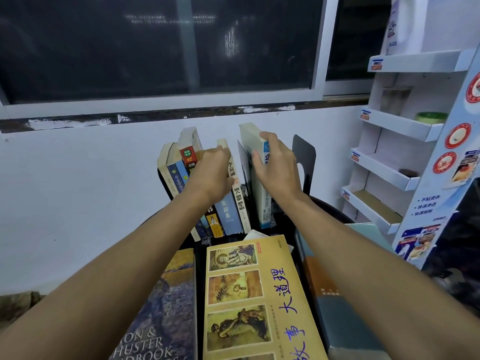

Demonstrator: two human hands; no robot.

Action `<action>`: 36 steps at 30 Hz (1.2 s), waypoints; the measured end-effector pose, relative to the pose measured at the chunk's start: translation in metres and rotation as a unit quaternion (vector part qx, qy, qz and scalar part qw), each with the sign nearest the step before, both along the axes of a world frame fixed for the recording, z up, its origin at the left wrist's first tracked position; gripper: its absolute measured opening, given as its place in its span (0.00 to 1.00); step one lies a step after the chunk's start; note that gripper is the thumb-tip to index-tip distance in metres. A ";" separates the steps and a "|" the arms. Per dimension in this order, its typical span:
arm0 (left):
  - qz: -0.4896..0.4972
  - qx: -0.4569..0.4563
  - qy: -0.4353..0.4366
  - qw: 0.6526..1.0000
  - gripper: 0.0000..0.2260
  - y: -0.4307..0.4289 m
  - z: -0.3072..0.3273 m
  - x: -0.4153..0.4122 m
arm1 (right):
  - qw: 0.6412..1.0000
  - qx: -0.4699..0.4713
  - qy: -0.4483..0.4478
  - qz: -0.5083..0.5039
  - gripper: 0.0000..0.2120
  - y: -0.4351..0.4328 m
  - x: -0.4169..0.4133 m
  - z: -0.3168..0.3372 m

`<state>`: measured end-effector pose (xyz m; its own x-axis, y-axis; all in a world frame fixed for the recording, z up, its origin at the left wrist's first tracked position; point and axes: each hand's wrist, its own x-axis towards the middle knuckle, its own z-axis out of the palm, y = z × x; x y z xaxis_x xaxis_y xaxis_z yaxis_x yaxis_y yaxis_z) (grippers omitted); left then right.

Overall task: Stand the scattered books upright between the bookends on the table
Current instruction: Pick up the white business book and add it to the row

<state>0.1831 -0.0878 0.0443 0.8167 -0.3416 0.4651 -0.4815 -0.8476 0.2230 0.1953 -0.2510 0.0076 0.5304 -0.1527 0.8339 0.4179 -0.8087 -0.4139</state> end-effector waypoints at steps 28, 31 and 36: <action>0.010 -0.013 0.019 1.000 0.15 -0.001 0.003 -0.003 | 0.938 -0.103 0.274 0.187 0.45 -0.033 -0.026 0.021; 0.010 -0.007 0.019 1.000 0.16 -0.002 0.003 -0.004 | 0.942 -0.106 0.262 0.181 0.44 -0.028 -0.026 0.020; 0.003 -0.016 0.021 1.000 0.14 0.002 0.005 -0.006 | 0.946 -0.104 0.253 0.175 0.44 -0.026 -0.030 0.016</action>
